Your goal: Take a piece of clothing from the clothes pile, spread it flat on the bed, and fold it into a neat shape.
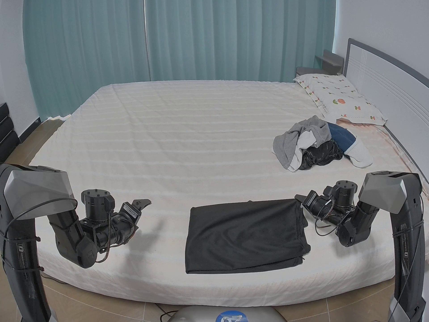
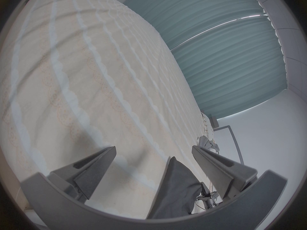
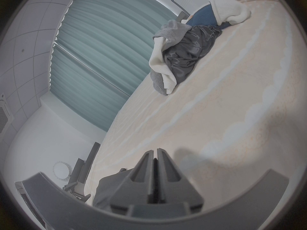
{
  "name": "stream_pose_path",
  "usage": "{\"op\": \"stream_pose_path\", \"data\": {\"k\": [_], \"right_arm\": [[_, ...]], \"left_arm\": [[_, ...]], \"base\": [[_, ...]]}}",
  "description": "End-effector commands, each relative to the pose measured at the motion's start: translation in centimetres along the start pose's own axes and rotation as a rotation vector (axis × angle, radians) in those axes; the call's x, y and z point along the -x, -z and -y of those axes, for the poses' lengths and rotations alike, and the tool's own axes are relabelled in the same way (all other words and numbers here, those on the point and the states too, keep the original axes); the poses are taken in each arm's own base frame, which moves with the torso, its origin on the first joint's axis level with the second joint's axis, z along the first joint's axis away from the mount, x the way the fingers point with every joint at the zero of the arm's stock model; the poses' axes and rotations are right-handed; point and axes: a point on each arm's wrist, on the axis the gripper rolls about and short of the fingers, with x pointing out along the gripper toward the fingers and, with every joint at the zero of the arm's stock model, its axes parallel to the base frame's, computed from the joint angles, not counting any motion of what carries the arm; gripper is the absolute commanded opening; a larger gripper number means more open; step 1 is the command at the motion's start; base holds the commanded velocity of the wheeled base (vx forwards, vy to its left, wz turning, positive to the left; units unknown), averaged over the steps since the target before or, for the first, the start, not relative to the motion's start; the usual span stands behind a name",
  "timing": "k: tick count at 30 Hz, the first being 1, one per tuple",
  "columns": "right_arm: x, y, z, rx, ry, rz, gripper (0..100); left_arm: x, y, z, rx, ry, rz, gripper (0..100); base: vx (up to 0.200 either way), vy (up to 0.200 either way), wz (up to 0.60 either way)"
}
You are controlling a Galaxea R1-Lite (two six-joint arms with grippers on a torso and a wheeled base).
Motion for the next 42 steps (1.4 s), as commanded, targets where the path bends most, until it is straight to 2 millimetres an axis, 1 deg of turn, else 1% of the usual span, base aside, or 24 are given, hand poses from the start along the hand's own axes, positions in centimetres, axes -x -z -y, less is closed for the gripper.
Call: {"op": "stream_pose_path", "data": {"k": [1, 3, 4, 6, 9, 11, 13, 15, 19, 23, 25, 27, 29, 34, 37, 42], "right_arm": [[0.1, 0.0, 0.0, 0.003, -0.005, 0.005, 100], [0.6, -0.5, -0.4, 0.006, -0.012, 0.02, 100], [1.3, -0.9, -1.2, 0.011, -0.024, 0.03, 100], [3.3, -1.5, -2.1, 0.011, -0.036, 0.019, 100], [6.1, -1.5, -3.1, 0.007, -0.088, -0.078, 100], [8.1, -1.8, -3.2, -0.005, -0.117, -0.129, 100], [9.1, -1.8, -3.3, -0.007, -0.133, -0.164, 100], [9.5, -1.6, -3.3, 0.001, -0.134, -0.177, 100], [10.0, -0.5, -2.8, 0.031, -0.118, -0.216, 100], [10.4, 0.7, -3.0, 0.089, -0.115, -0.255, 100], [10.8, 1.5, -3.5, 0.137, -0.125, -0.285, 100], [10.7, 2.3, -3.5, 0.164, -0.129, -0.312, 100], [10.6, 2.7, -3.2, 0.177, -0.127, -0.324, 100], [10.0, 2.8, -2.9, 0.19, -0.128, -0.321, 100], [9.1, 2.6, -2.7, 0.2, -0.14, -0.309, 100], [8.3, 2.6, -2.4, 0.203, -0.145, -0.305, 100]], "left_arm": [[0.0, 0.1, 0.0, 0.0, -0.002, -0.001, 100], [0.0, 0.1, 0.0, 0.0, -0.002, -0.001, 100], [0.0, 0.1, 0.0, -0.002, -0.001, -0.002, 100], [0.0, 0.1, 0.0, -0.003, 0.0, -0.004, 100], [-0.1, 0.2, 0.0, -0.004, 0.0, -0.005, 100], [-0.1, 0.2, 0.0, -0.004, -0.001, -0.004, 100], [0.0, 0.2, 0.0, -0.003, -0.002, -0.004, 100], [0.0, 0.2, 0.0, -0.002, -0.003, -0.003, 100], [-0.1, 0.2, 0.0, -0.004, -0.002, -0.004, 100], [0.0, 0.3, -0.1, -0.004, -0.004, -0.007, 100], [-0.1, 0.3, -0.1, -0.005, -0.007, -0.008, 100], [-0.1, 0.4, -0.2, -0.017, -0.009, -0.01, 100], [-0.1, 0.5, -0.3, -0.028, -0.013, -0.013, 100], [-0.1, 0.5, -0.3, -0.029, -0.013, -0.013, 100], [-0.2, 0.4, -0.3, -0.029, -0.012, -0.012, 100], [-0.2, 0.4, -0.3, -0.03, -0.011, -0.01, 100]], "base": [[0.0, 0.0, 0.0], [0.0, 0.0, 0.0], [0.0, 0.0, 0.0], [0.0, 0.0, 0.0], [0.0, 0.0, 0.0], [0.0, 0.0, 0.0], [0.0, 0.0, 0.0], [-0.1, 0.0, 0.0], [-0.2, 0.0, 0.0], [-0.2, 0.0, 0.0], [0.0, 0.0, 0.0], [0.0, 0.0, 0.0], [0.0, 0.0, 0.0], [0.0, 0.0, 0.0], [0.0, 0.0, 0.0], [0.0, 0.0, 0.0]]}}
